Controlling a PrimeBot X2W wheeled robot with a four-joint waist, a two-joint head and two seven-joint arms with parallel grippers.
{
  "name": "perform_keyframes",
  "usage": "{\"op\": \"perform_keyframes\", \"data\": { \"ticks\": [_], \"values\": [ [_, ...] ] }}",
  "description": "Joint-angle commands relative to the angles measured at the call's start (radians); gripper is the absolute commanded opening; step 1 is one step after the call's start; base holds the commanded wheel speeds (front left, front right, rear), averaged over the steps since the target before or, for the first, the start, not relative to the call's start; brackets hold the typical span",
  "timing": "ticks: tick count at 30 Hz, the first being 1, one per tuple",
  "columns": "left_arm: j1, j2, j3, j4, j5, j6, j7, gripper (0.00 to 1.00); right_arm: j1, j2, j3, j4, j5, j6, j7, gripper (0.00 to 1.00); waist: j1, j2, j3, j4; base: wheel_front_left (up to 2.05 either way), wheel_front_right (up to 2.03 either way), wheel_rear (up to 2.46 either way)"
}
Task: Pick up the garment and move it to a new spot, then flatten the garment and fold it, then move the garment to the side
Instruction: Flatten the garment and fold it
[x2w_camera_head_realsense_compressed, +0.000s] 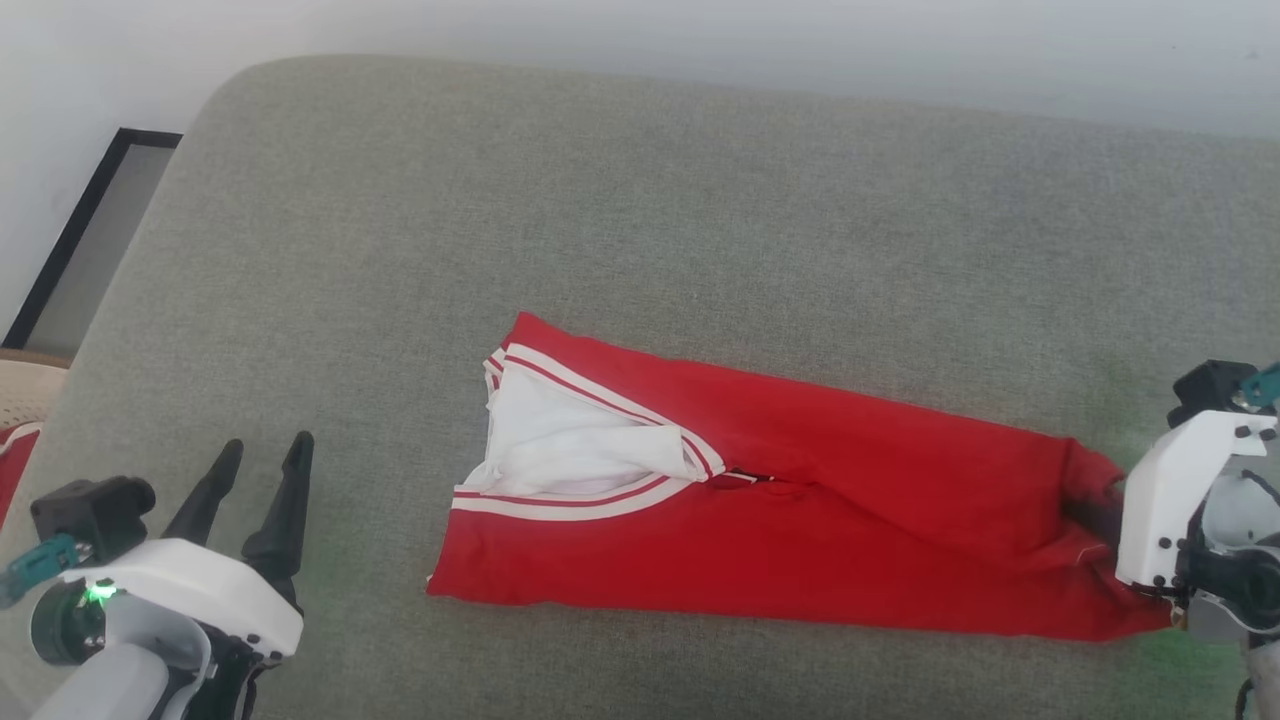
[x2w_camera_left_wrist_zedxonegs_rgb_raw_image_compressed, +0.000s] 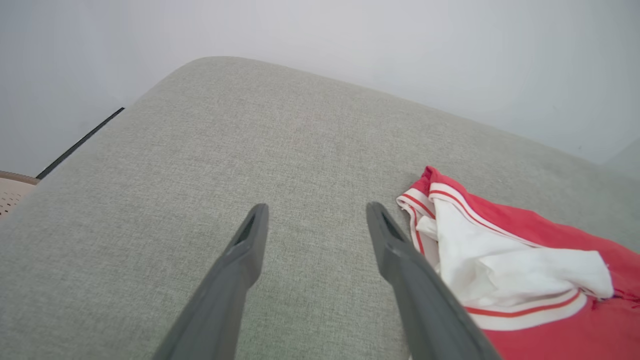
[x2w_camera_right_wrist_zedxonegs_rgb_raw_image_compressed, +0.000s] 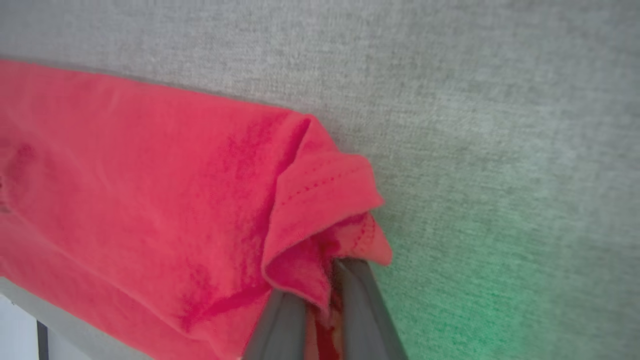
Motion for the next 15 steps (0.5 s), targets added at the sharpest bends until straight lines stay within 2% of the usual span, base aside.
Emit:
{"op": "perform_keyframes", "data": {
  "ticks": [1, 7, 12, 15],
  "values": [
    [0.013, -0.006, 0.008, 0.003, 0.010, -0.006, -0.004, 1.00, 0.020, 0.016, 0.010, 0.015, 0.012, 0.000, -0.001, 0.00, 0.0000, -0.0001, -0.001, -0.001, 0.00, 0.00, 0.00],
    [0.041, -0.032, 0.052, 0.018, 0.025, -0.030, -0.004, 1.00, 0.028, -0.032, -0.058, -0.020, 0.040, -0.001, -0.027, 0.00, 0.0000, -0.0001, -0.006, -0.020, 0.00, 0.00, 0.00],
    [0.047, -0.038, 0.072, 0.028, 0.040, -0.042, -0.004, 1.00, 0.033, -0.055, -0.131, -0.024, 0.029, -0.001, -0.039, 0.00, 0.0000, -0.0001, -0.004, -0.051, 0.00, 0.00, 0.00],
    [0.041, -0.041, 0.080, 0.029, 0.043, -0.050, -0.004, 1.00, 0.023, -0.092, -0.176, -0.008, 0.014, -0.001, -0.050, 0.00, 0.0000, -0.0001, 0.001, -0.069, 0.00, 0.00, 0.00]
  ]
}}
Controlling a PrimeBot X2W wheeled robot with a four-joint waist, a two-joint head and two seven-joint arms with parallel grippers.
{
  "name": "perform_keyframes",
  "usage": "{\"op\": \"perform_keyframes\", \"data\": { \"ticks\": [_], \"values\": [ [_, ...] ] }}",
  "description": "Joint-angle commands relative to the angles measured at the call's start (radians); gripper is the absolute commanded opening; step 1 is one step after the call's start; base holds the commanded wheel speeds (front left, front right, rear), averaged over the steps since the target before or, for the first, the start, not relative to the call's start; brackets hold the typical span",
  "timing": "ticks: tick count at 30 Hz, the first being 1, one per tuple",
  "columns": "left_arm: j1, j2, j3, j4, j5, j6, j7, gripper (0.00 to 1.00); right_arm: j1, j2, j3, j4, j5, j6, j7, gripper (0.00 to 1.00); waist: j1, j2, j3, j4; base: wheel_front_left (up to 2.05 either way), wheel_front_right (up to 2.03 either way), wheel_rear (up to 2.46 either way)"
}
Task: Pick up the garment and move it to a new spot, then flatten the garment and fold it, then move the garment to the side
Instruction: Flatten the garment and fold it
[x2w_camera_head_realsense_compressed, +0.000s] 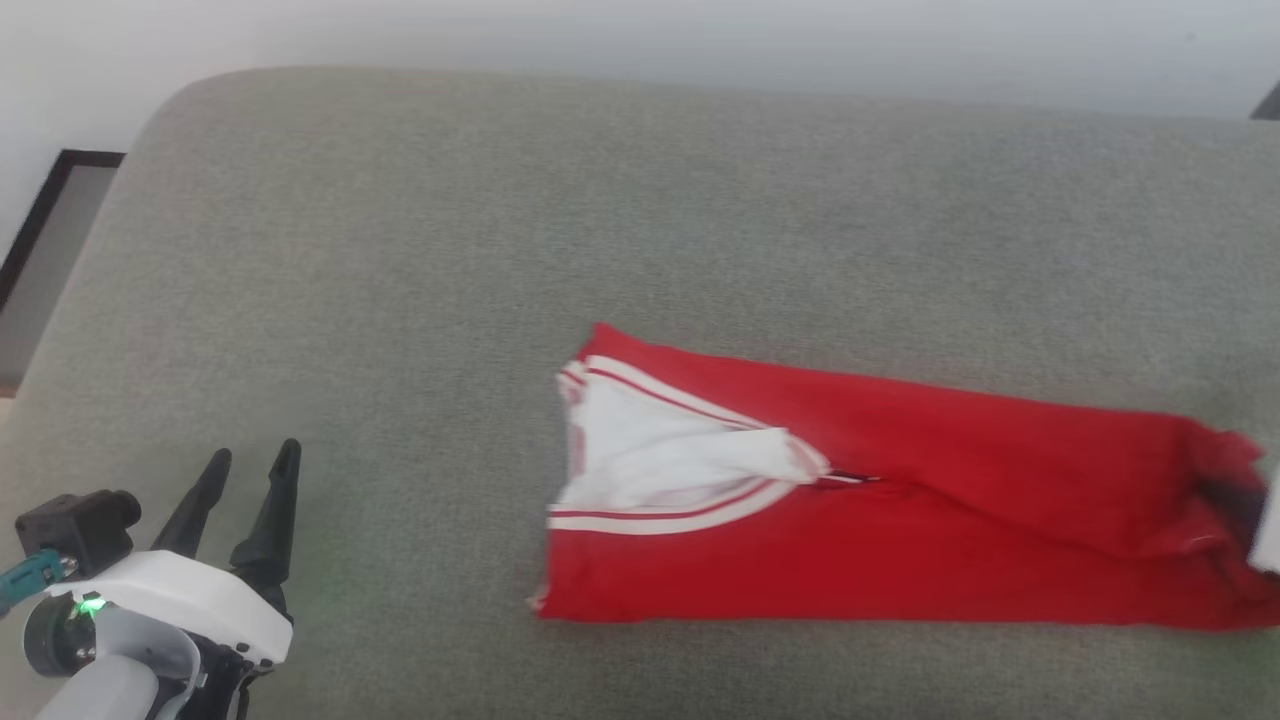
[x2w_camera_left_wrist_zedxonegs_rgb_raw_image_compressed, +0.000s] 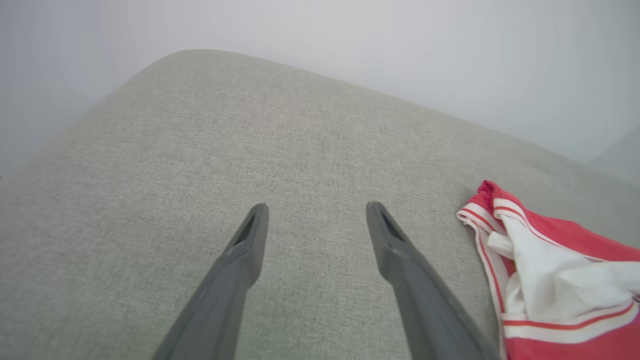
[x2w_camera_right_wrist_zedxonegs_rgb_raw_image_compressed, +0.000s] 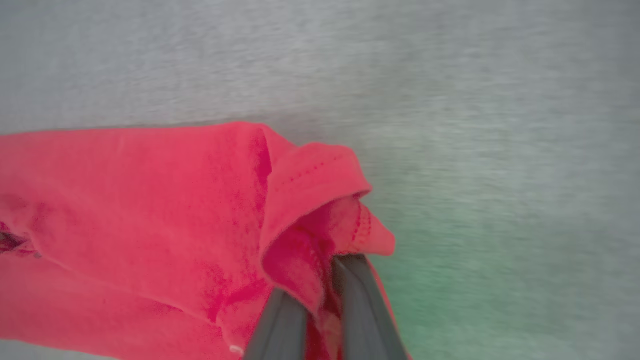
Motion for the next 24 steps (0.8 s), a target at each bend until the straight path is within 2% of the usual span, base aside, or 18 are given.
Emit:
{"op": "perform_keyframes", "data": {
  "ticks": [1, 7, 12, 16, 20, 24],
  "values": [
    [-0.004, -0.002, 0.004, 0.000, 0.008, -0.009, -0.004, 1.00, -0.007, -0.011, -0.019, 0.004, -0.009, -0.001, -0.012, 0.00, 0.0000, 0.0000, 0.003, -0.011, 0.00, 0.00, 0.00],
    [-0.027, -0.004, 0.003, 0.007, 0.014, -0.021, -0.004, 1.00, -0.025, -0.067, -0.087, 0.057, -0.053, -0.001, -0.038, 0.00, 0.0000, 0.0000, 0.010, -0.032, 0.00, 0.00, 0.00],
    [-0.034, -0.001, 0.005, 0.011, 0.012, -0.026, -0.004, 1.00, -0.036, -0.065, -0.059, 0.039, -0.051, -0.001, -0.017, 0.00, 0.0000, 0.0000, 0.010, -0.047, 0.00, 0.00, 0.00],
    [-0.028, 0.002, 0.008, 0.010, 0.012, -0.022, -0.004, 1.00, -0.017, -0.025, -0.011, -0.051, -0.005, -0.001, 0.009, 0.00, 0.0000, 0.0000, 0.005, -0.056, 0.00, 0.00, 0.00],
    [-0.026, 0.002, 0.008, 0.004, 0.006, -0.021, -0.002, 1.00, 0.019, 0.024, 0.050, -0.194, 0.045, -0.001, 0.049, 0.00, 0.0000, 0.0000, -0.002, -0.057, 0.00, 0.00, 0.00],
    [-0.030, 0.002, 0.005, 0.001, 0.004, -0.023, 0.003, 1.00, 0.040, 0.076, 0.129, -0.316, 0.044, -0.001, 0.069, 0.00, 0.0000, 0.0000, -0.005, -0.049, 0.00, 0.00, 0.00]
  ]
}}
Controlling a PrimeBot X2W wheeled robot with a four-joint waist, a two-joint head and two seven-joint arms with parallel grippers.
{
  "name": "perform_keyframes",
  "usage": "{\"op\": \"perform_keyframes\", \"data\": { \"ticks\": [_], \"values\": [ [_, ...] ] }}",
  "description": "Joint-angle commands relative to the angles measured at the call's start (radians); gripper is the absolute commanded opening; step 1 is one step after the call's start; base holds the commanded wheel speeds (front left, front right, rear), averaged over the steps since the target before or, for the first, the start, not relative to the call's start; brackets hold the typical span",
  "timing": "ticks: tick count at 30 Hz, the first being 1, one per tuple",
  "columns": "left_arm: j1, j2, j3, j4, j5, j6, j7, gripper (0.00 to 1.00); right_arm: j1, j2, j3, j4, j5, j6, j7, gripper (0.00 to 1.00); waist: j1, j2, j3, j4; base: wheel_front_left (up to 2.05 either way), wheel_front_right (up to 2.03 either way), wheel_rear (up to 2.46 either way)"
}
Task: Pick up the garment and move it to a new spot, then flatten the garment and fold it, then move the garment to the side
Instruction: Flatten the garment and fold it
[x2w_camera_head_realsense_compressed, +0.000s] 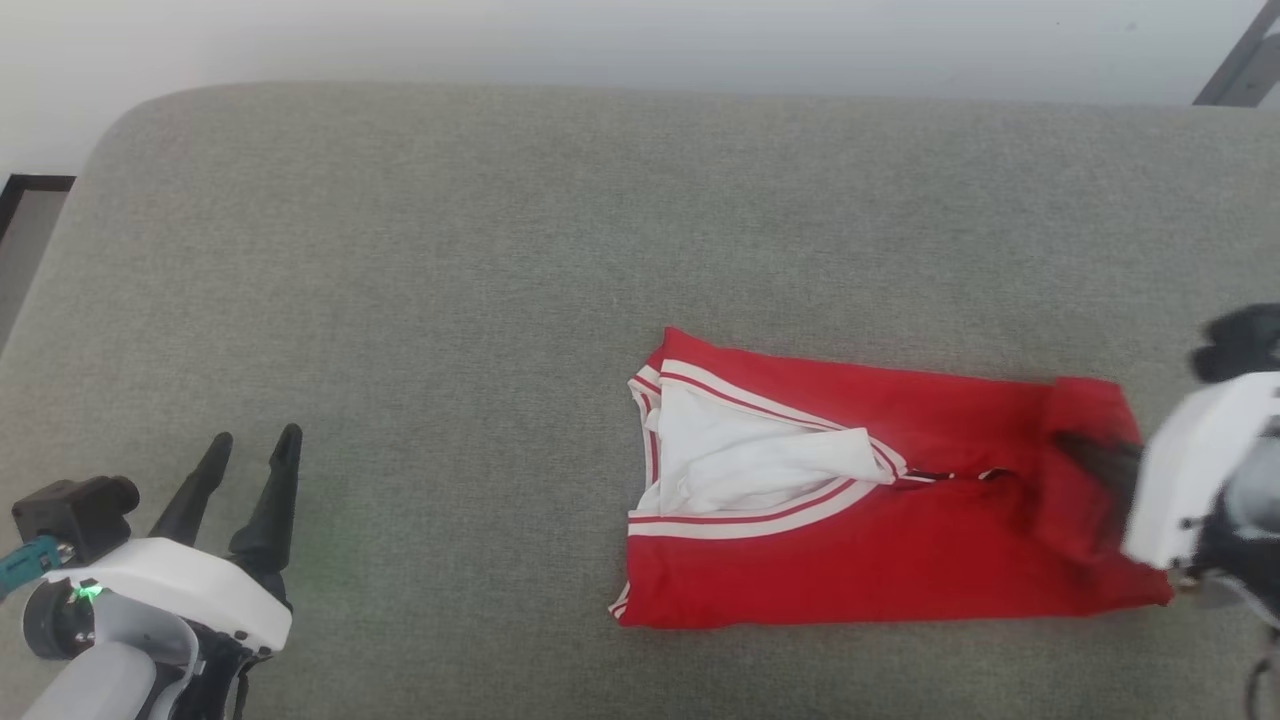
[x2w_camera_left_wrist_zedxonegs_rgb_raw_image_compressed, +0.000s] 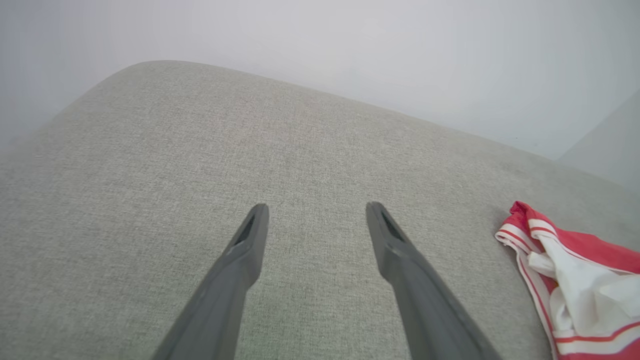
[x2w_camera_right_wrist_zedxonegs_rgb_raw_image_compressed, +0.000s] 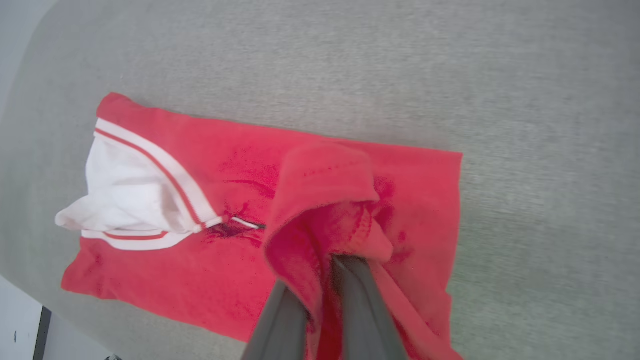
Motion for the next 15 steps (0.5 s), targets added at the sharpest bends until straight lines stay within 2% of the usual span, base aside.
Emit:
{"op": "perform_keyframes", "data": {
  "ticks": [1, 6, 15],
  "values": [
    [-0.013, 0.000, -0.001, -0.001, -0.008, -0.002, 0.003, 1.00, 0.006, 0.013, 0.026, -0.023, -0.005, 0.000, 0.003, 0.00, 0.0000, 0.0000, -0.001, 0.006, 0.00, 0.00, 0.00],
    [-0.028, -0.013, -0.009, 0.006, -0.006, -0.007, 0.008, 1.00, -0.024, 0.051, 0.127, -0.048, -0.005, 0.000, 0.001, 0.00, 0.0000, 0.0000, -0.001, 0.027, 0.00, 0.00, 0.00],
    [-0.069, -0.044, -0.034, 0.035, 0.004, -0.026, 0.014, 1.00, -0.134, 0.084, 0.333, 0.086, -0.005, 0.000, -0.080, 0.00, 0.0000, 0.0000, -0.004, 0.090, 0.00, 0.00, 0.00]
  ]
}}
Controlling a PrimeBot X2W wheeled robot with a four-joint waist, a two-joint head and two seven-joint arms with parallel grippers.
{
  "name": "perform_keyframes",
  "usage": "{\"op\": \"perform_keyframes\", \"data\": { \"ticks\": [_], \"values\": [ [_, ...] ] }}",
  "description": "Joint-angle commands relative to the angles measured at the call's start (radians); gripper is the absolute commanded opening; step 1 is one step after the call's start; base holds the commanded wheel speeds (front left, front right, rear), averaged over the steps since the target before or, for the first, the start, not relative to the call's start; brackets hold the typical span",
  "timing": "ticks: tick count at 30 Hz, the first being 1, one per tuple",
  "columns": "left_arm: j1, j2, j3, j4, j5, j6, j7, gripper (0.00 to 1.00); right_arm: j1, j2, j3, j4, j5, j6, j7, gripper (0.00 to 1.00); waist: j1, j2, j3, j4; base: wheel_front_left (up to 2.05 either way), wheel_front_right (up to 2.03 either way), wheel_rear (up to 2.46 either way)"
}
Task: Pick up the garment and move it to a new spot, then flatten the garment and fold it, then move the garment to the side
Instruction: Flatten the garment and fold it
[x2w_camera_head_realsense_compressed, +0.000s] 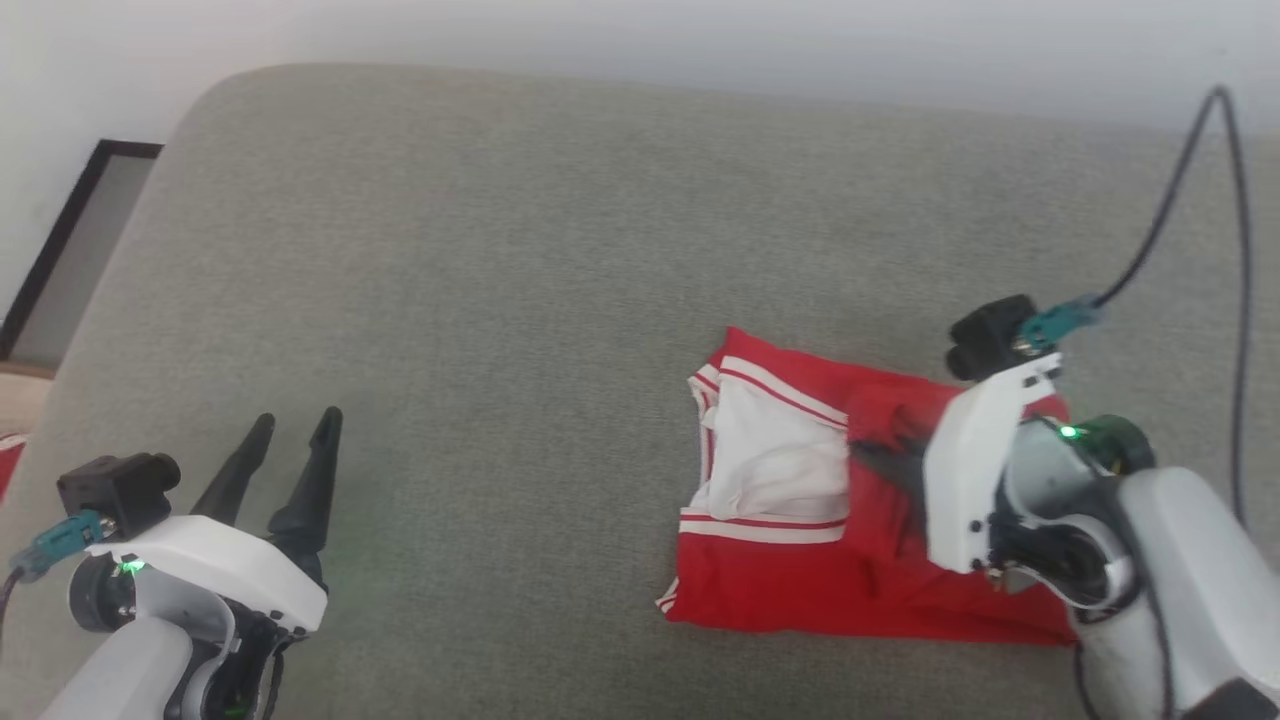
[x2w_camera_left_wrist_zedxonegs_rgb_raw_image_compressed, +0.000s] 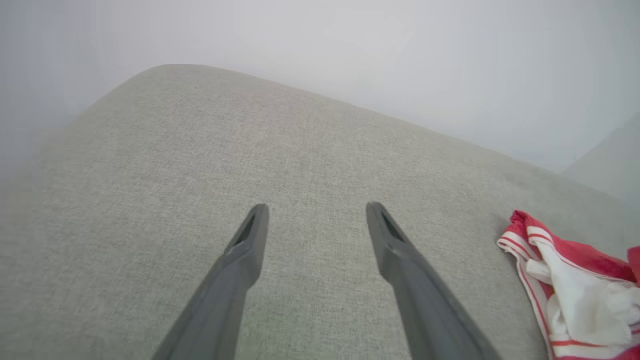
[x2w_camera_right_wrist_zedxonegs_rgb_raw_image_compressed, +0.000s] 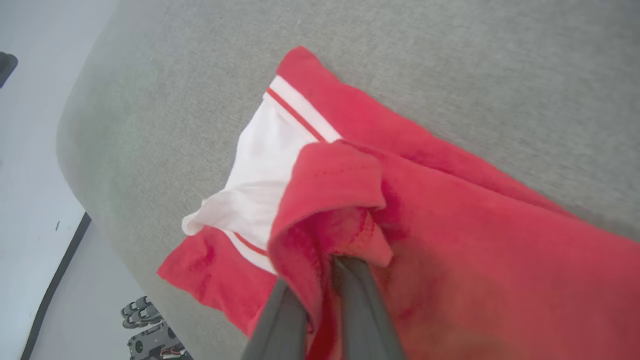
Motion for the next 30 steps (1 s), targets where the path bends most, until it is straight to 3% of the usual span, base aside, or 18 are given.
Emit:
{"op": "perform_keyframes", "data": {
  "ticks": [1, 7, 8, 9, 18, 30],
  "values": [
    [-0.013, -0.008, -0.001, 0.007, -0.003, -0.007, 0.001, 1.00, -0.022, 0.006, 0.026, 0.021, 0.003, 0.000, -0.019, 0.00, 0.0000, 0.0000, -0.003, 0.015, 0.00, 0.00, 0.00],
    [-0.023, -0.025, -0.010, 0.032, 0.003, -0.020, -0.003, 1.00, -0.085, 0.018, 0.116, 0.128, 0.019, 0.000, -0.080, 0.00, 0.0000, 0.0000, -0.008, 0.041, 0.00, 0.00, 0.00],
    [-0.024, -0.027, -0.011, 0.036, 0.004, -0.022, -0.004, 1.00, -0.095, 0.022, 0.126, 0.146, 0.019, 0.000, -0.092, 0.17, 0.0000, 0.0000, -0.009, 0.043, 0.00, 0.00, 0.00],
    [-0.027, -0.034, -0.013, 0.042, 0.003, -0.026, -0.005, 1.00, -0.109, 0.023, 0.151, 0.176, 0.022, 0.000, -0.113, 1.00, 0.0000, 0.0000, -0.014, 0.046, 0.00, 0.00, 0.00],
    [0.005, -0.025, 0.008, 0.056, -0.005, -0.033, -0.011, 1.00, -0.132, -0.012, 0.206, 0.167, 0.068, 0.000, -0.176, 1.00, 0.0000, 0.0000, -0.048, 0.014, 0.00, 0.00, 0.00],
    [0.057, 0.011, 0.052, 0.021, -0.005, -0.019, -0.015, 1.00, -0.064, -0.103, 0.083, 0.031, 0.055, 0.000, -0.293, 1.00, 0.0000, 0.0000, -0.084, -0.071, 0.00, 0.00, 0.00]
  ]
}}
